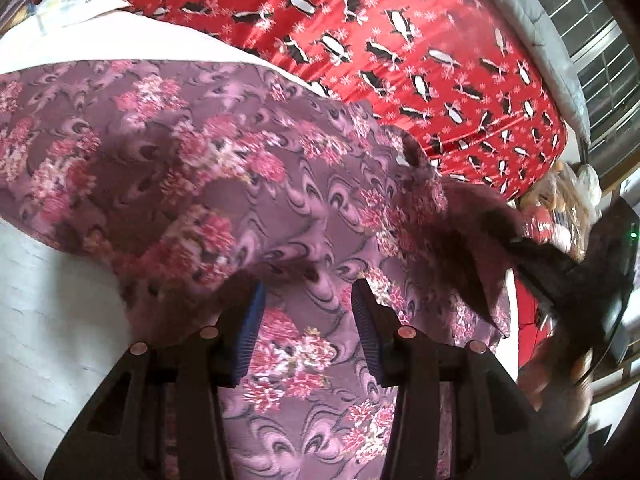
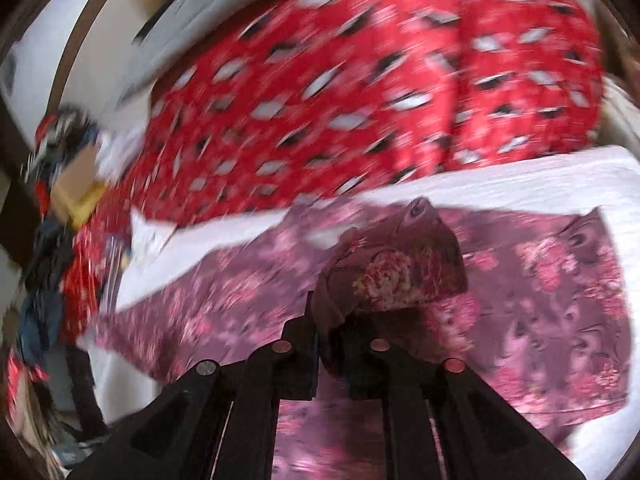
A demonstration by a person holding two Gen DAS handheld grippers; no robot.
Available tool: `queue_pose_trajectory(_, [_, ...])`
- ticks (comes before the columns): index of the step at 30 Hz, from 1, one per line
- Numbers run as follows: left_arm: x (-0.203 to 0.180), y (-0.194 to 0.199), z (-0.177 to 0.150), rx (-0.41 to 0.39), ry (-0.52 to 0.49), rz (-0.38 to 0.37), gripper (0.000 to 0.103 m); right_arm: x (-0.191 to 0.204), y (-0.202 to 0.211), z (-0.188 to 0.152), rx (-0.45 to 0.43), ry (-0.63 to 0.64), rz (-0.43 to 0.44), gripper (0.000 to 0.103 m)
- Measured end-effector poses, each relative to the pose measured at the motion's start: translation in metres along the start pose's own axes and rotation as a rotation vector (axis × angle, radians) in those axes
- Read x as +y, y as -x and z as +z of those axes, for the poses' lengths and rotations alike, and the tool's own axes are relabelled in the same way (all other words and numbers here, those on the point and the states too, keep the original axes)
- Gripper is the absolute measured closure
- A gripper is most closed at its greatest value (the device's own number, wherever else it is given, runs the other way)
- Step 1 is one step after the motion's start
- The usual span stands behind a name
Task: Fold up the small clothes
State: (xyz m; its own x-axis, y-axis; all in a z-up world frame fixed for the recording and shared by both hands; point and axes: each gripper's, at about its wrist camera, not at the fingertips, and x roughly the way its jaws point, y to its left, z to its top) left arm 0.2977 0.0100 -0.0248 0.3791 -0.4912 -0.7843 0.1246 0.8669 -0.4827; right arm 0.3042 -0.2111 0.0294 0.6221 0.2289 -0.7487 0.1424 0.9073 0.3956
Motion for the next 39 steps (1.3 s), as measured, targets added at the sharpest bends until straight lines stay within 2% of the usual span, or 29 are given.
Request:
queue_pose_trajectory(2, [0.003,0.005,0.002,-0.009,0.005,-0.008,0.06,0.02,-0.021,-0.012,0.052,0.025,0.028,0.087])
queue_pose_trajectory(4, [0.007,0.008,0.005,-0.011,0.027,-0.041,0.06,0.036,-0.038,-0.031,0.117,0.047,0.043,0.077])
queue_pose_trajectory(8, [0.009,0.008,0.007,0.016,0.059,-0.126,0.06,0.051,-0.048,-0.065,0.199,0.127,0.051,0.072])
queue_pose_trajectory(9, [0.005,0.006,0.007,0.026,0.053,-0.145,0.06,0.051,-0.041,-0.071,0.188,0.146,0.059,0.069])
queue_pose_trajectory(11, [-0.004,0.004,0.007,0.043,0.025,-0.165,0.048,0.046,-0.029,-0.076,0.186,0.149,0.076,0.069])
queue_pose_trajectory(12, [-0.01,0.002,0.005,0.052,0.006,-0.163,0.036,0.039,-0.019,-0.078,0.182,0.131,0.092,0.069])
queue_pose_trajectory(13, [-0.015,0.0,0.003,0.056,-0.01,-0.162,0.032,0.034,-0.012,-0.08,0.18,0.118,0.097,0.069])
queue_pose_trajectory(15, [-0.025,-0.009,0.0,0.071,-0.027,-0.168,0.031,0.015,0.005,-0.083,0.174,0.09,0.081,0.068])
queue_pose_trajectory(18, [-0.029,-0.023,0.001,0.077,0.016,-0.162,0.03,-0.009,0.028,-0.091,0.162,0.056,0.058,0.068])
queue_pose_trajectory(21, [-0.033,-0.026,0.002,-0.007,0.036,-0.137,0.031,-0.029,0.049,-0.094,0.142,0.005,0.042,0.068])
queue_pose_trajectory(22, [-0.034,-0.026,0.002,-0.038,0.042,-0.127,0.04,-0.037,0.057,-0.095,0.133,-0.011,0.037,0.068])
queue_pose_trajectory(23, [-0.035,-0.026,0.002,-0.063,0.043,-0.122,0.057,-0.044,0.065,-0.095,0.122,-0.022,0.028,0.068])
queue_pose_trajectory(24, [-0.035,-0.027,0.003,-0.079,0.036,-0.12,0.098,-0.051,0.074,-0.095,0.103,-0.034,0.017,0.068])
queue_pose_trajectory(26, [-0.034,-0.024,0.005,-0.099,0.036,-0.119,0.098,-0.065,0.087,-0.091,0.062,-0.058,-0.008,0.068])
queue_pose_trajectory(28, [-0.03,-0.007,0.009,-0.172,0.043,-0.109,0.098,-0.084,0.101,-0.081,0.006,-0.093,-0.051,0.067])
queue_pose_trajectory(31, [-0.02,0.023,0.02,-0.291,0.031,-0.01,0.098,-0.118,0.112,-0.071,-0.073,-0.195,-0.104,0.061])
queue_pose_trajectory(32, [-0.015,0.028,0.022,-0.308,0.035,0.011,0.098,-0.13,0.114,-0.069,-0.092,-0.231,-0.114,0.06])
queue_pose_trajectory(35, [0.005,0.023,0.026,-0.276,0.082,-0.003,0.098,-0.166,0.098,-0.062,-0.089,-0.361,-0.135,0.059])
queue_pose_trajectory(38, [0.005,0.009,0.027,-0.237,0.078,0.023,0.098,-0.18,0.066,-0.057,-0.033,-0.426,-0.107,0.059])
queue_pose_trajectory(39, [0.005,0.007,0.027,-0.23,0.074,0.024,0.098,-0.18,0.052,-0.057,-0.005,-0.437,-0.073,0.06])
